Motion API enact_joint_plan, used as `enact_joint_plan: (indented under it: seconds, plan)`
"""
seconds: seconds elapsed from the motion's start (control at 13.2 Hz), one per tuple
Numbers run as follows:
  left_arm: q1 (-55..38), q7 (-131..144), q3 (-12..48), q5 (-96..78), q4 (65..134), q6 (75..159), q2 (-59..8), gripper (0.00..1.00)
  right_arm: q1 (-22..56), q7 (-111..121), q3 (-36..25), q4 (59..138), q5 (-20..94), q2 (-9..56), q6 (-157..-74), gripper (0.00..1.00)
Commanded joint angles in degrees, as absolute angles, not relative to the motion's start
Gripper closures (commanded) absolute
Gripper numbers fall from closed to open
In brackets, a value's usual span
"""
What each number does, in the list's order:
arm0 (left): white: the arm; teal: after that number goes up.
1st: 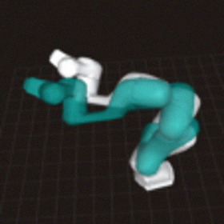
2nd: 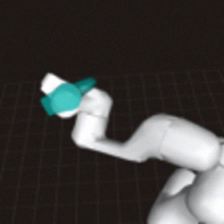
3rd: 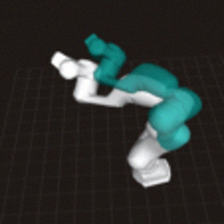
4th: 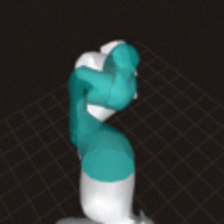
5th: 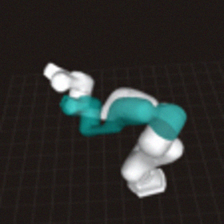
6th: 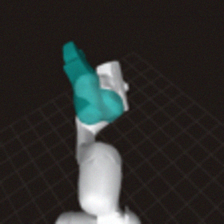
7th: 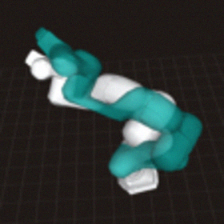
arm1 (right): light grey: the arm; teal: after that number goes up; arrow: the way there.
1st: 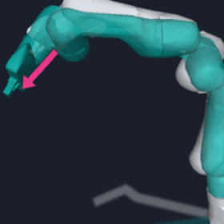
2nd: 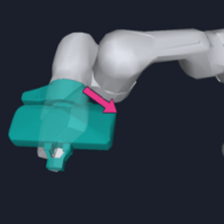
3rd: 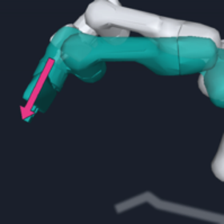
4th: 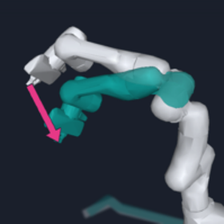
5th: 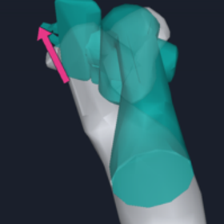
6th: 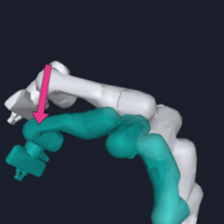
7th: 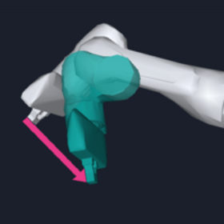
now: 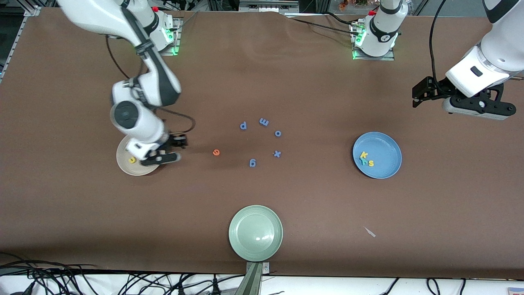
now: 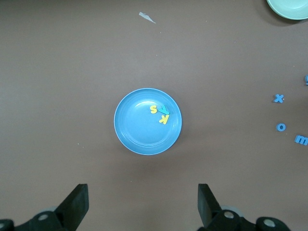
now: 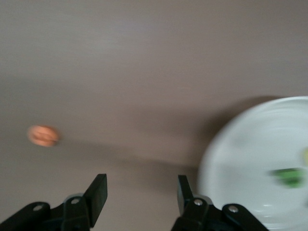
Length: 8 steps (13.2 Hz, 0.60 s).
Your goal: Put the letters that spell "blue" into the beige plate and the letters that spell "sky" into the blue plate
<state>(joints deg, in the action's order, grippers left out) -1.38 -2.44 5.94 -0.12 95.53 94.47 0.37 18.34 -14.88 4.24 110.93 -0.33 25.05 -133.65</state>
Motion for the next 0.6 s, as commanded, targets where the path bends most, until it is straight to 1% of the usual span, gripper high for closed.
enact_joint_plan:
  seconds: [0.0, 0.08, 0.23, 0.53]
  plan:
    - [-1.85, -1.85, 5.27, -1.05, 95.62, 94.31, 0.7, 0.0, 23.01, -25.98, 4.65, 106.27, -0.17, 32.06, -138.58, 0.33]
    - [-1.85, -1.85, 5.27, -1.05, 95.62, 94.31, 0.7, 0.0, 24.16, -28.71, 5.01, 105.3, -0.26, 34.52, -141.65, 0.33]
    - [-1.41, -1.85, 5.19, -1.05, 95.62, 94.13, 0.62, 0.0, 25.48, -31.37, 5.1, 104.94, -0.35, 37.25, -146.76, 0.33]
    - [-1.58, -1.76, 5.89, -1.05, 95.54, 94.13, 0.79, 0.0, 26.19, -31.55, 5.1, 105.03, -0.53, 38.58, -147.92, 0.34]
